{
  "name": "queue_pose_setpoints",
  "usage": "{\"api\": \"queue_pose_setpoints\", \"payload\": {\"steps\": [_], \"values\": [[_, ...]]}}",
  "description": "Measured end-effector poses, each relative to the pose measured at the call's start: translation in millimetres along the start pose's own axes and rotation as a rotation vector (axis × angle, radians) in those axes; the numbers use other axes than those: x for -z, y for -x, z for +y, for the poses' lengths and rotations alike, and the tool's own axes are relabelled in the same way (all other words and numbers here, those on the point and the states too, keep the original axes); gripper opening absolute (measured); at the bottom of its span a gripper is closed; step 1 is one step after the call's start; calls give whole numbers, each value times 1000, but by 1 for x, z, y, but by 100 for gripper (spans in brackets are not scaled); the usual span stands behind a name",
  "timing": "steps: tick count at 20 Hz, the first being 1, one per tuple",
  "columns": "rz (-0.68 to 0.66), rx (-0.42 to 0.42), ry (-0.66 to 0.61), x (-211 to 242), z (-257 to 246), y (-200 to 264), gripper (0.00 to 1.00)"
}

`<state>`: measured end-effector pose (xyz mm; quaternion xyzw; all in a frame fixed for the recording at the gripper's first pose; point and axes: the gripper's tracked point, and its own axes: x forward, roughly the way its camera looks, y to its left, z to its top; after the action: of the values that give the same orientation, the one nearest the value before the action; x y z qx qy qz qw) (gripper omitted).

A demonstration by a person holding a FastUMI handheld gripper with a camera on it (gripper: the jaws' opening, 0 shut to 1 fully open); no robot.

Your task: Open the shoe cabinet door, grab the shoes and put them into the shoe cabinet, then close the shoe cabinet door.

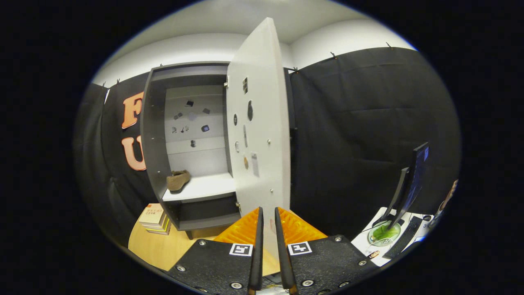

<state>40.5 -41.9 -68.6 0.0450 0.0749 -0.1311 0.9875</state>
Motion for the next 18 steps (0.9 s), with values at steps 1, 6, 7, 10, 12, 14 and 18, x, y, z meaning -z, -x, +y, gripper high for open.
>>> {"api": "queue_pose_setpoints", "payload": {"steps": [1,6,7,10,12,14,18], "values": [[22,-23,2,11,12,1,17],[117,-134,23,69,69,0,18],[144,-158,28,84,82,-1,17],[230,-219,44,134,113,-10,18],[294,-251,35,169,131,-22,18],[372,-278,6,206,148,-34,19],[492,-305,44,270,160,-58,20]]}}
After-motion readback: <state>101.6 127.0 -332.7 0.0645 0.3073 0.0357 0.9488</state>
